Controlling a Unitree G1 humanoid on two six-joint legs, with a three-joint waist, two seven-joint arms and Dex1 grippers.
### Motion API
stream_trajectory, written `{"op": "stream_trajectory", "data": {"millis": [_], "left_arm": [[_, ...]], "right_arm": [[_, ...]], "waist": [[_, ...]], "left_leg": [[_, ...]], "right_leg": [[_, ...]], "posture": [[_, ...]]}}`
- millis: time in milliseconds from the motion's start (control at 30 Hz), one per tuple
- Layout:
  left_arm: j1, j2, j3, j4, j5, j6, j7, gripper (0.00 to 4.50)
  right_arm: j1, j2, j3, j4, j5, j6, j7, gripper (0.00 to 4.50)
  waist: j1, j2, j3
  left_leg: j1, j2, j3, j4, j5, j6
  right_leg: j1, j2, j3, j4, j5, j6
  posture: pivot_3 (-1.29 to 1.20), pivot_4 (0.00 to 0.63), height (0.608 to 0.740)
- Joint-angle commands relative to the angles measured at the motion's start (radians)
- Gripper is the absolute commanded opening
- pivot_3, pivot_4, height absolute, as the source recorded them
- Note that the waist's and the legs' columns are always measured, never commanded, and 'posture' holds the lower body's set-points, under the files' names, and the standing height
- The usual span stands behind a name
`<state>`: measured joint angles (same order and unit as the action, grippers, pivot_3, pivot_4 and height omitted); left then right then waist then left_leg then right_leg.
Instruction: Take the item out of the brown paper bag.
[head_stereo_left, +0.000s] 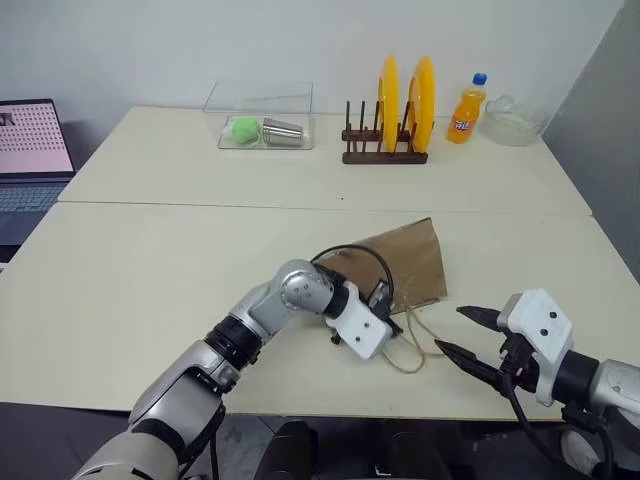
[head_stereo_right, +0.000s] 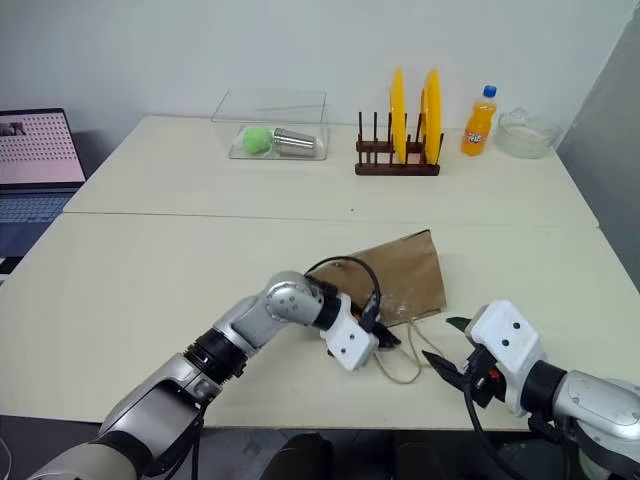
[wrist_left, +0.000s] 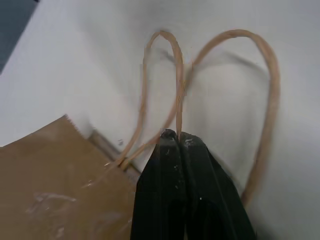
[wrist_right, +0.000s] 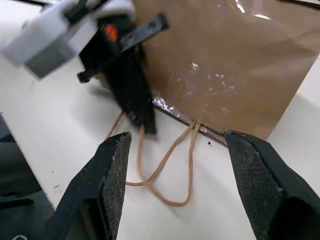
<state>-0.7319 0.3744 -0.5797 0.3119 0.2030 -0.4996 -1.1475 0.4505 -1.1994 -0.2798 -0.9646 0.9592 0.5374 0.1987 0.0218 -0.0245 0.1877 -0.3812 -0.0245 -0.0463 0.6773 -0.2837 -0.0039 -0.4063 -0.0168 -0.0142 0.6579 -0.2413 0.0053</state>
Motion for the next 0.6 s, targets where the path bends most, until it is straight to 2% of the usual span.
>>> {"op": "stream_trajectory", "data": {"millis": [33,233,333,433,600], "left_arm": [[-0.040,0.020,0.082,-0.065,-0.076,0.090,-0.008,0.01],[-0.057,0.028,0.160,-0.087,-0.149,0.249,0.002,0.01],[-0.063,0.023,0.180,-0.085,-0.157,0.279,0.016,0.01],[-0.069,0.021,0.190,-0.084,-0.159,0.302,0.022,0.01],[-0.059,0.028,0.192,-0.098,-0.157,0.308,0.022,0.01]], "right_arm": [[-0.009,-0.018,0.002,-0.083,-0.025,-0.005,0.019,3.12],[-0.017,-0.061,0.044,-0.083,-0.108,-0.037,0.100,3.12],[-0.047,-0.117,0.112,-0.083,-0.241,-0.078,0.170,3.12],[-0.145,-0.117,0.261,-0.076,-0.432,-0.100,0.215,3.12],[-0.382,-0.004,0.525,0.033,-0.731,-0.108,0.266,3.12]], "waist": [[0.000,0.000,0.000],[-0.001,0.000,0.000],[-0.002,0.000,0.000],[-0.004,0.000,0.000],[-0.006,0.000,0.000]], "left_leg": [[0.000,0.000,0.000,0.000,0.000,0.000],[0.000,0.000,0.000,0.000,0.000,0.000],[0.000,0.000,0.000,0.000,0.000,0.000],[0.000,0.000,-0.001,0.000,0.000,0.000],[0.000,0.000,-0.001,0.000,0.000,0.000]], "right_leg": [[0.000,0.000,0.000,0.000,0.000,0.000],[0.000,0.000,0.000,0.000,0.000,0.000],[0.000,0.000,0.000,0.000,0.000,0.000],[0.000,0.000,-0.001,0.000,0.000,0.000],[-0.001,0.000,0.000,0.000,0.000,0.000]], "posture": [[0.00,0.150,0.740],[0.00,0.150,0.740],[0.00,0.150,0.740],[0.00,0.150,0.740],[0.00,0.150,0.740]]}}
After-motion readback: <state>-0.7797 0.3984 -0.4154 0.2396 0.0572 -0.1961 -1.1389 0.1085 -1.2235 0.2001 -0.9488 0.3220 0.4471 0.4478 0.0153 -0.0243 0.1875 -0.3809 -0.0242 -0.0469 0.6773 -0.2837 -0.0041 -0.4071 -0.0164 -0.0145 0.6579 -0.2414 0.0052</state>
